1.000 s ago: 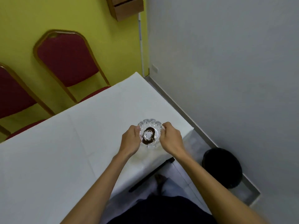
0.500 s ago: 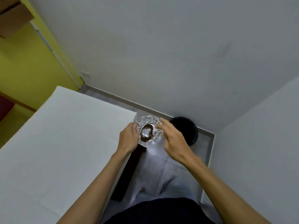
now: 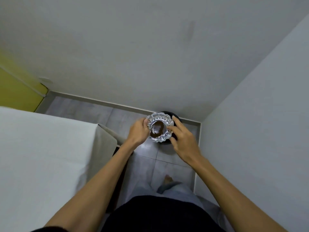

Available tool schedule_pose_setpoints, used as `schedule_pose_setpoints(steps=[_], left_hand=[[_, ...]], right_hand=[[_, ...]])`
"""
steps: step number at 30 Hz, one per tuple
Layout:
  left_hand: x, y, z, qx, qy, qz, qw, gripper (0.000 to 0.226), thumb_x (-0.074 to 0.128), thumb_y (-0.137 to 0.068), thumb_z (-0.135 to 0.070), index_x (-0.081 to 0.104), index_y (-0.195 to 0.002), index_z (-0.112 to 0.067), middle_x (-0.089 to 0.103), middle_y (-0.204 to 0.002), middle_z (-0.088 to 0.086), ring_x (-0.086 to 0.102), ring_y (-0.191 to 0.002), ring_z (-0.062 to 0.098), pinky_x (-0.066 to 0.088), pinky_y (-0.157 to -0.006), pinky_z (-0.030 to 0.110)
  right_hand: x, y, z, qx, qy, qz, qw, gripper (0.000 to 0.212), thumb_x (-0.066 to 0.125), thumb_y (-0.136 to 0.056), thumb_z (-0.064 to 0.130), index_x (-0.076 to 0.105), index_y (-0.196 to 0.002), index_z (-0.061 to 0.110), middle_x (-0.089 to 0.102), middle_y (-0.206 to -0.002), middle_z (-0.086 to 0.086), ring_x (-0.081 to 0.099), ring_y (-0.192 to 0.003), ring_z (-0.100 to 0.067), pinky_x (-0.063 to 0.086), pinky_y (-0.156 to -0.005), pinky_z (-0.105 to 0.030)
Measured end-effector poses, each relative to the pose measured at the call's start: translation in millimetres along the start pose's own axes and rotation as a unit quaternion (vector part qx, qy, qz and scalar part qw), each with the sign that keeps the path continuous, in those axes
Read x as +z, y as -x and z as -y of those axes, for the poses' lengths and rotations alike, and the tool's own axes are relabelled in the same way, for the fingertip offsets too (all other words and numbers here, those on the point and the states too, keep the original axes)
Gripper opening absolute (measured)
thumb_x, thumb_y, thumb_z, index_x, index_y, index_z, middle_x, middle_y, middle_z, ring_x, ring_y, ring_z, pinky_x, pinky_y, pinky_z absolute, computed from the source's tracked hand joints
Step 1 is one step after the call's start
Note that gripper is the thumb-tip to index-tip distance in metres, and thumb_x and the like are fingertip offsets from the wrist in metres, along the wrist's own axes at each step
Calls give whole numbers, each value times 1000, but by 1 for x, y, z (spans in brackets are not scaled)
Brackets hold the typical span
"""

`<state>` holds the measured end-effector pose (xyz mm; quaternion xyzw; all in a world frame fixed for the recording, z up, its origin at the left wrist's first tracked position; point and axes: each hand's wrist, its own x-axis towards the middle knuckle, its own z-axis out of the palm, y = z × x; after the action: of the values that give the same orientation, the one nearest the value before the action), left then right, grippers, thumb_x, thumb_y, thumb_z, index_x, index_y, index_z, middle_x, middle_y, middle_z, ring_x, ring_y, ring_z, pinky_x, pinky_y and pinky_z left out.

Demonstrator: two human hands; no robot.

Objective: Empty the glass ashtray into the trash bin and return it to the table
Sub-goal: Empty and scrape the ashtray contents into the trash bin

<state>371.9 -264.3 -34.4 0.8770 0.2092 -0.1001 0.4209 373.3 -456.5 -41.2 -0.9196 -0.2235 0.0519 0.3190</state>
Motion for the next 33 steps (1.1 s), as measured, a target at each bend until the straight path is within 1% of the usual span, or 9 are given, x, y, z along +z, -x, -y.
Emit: schedule_pose_setpoints(steps=[5, 9, 14, 18, 20, 22, 29, 31, 33], left_hand=[[22, -33, 7, -21, 21, 56, 998, 34, 36, -106, -24, 63, -111, -4, 66, -87, 13, 63, -68, 25, 56, -62, 37], [48, -81, 41, -60, 47, 85, 993, 38, 37, -104, -24, 66, -105, 1, 67, -88, 16, 62, -67, 23, 52, -51, 27], [109, -163, 111, -97, 93, 93, 987, 42, 41, -99, -31, 70, -99, 0, 73, -99, 22, 70, -87, 34, 59, -75, 44], [173, -223, 177, -105, 95, 121, 983, 41, 39, -101, -31, 69, -106, -3, 71, -104, 20, 67, -89, 29, 56, -69, 35], [204, -249, 211, -99, 87, 118, 984, 42, 39, -100, -34, 69, -106, -6, 72, -104, 16, 68, -97, 32, 58, -81, 43], [234, -271, 241, -87, 83, 85, 989, 42, 38, -100, -36, 70, -105, -9, 72, -103, 9, 66, -98, 29, 54, -88, 42], [313, -315, 308, -59, 143, -174, 973, 37, 32, -106, -23, 60, -124, -8, 56, -107, -4, 51, -99, 12, 36, -83, 22], [336, -324, 328, -18, 126, -193, 973, 34, 31, -105, -21, 59, -122, -9, 59, -110, -4, 55, -101, 13, 38, -83, 22], [360, -332, 350, 32, 101, -182, 977, 34, 31, -104, -22, 54, -126, -10, 60, -127, 6, 56, -120, 22, 45, -96, 33]], right_hand=[[11, -14, -38, -52, 43, 17, 998, 27, 70, -83, 8, 71, -110, 10, 59, -141, -8, 69, -104, -30, 59, -86, -43], [50, -32, -77, -86, 63, -3, 994, 24, 59, -90, 15, 69, -112, 9, 66, -124, -7, 67, -100, -27, 59, -81, -40], [143, -58, -153, -110, 64, -16, 992, 23, 55, -94, 20, 67, -110, 9, 64, -116, -6, 62, -93, -24, 57, -74, -35], [233, -73, -230, -94, 43, -26, 994, 23, 58, -95, 19, 66, -114, 8, 63, -118, -7, 62, -94, -25, 57, -76, -36], [273, -78, -262, -93, 42, -34, 994, 22, 59, -94, 17, 66, -113, 8, 63, -117, -6, 61, -92, -24, 56, -75, -36], [307, -84, -291, -99, 44, -48, 993, 20, 60, -93, 14, 66, -112, 8, 64, -116, -6, 60, -90, -24, 55, -76, -35], [385, -96, -362, -92, 11, -53, 994, 25, 57, -97, 21, 64, -115, 6, 65, -111, -7, 63, -94, -24, 53, -83, -35], [400, -99, -368, -57, -37, -59, 996, 23, 58, -96, 23, 63, -112, 8, 64, -104, -5, 60, -88, -16, 50, -80, -27], [412, -103, -369, -5, -91, -79, 993, 16, 60, -95, 21, 63, -108, 11, 62, -97, 3, 55, -81, 0, 43, -75, -11]])
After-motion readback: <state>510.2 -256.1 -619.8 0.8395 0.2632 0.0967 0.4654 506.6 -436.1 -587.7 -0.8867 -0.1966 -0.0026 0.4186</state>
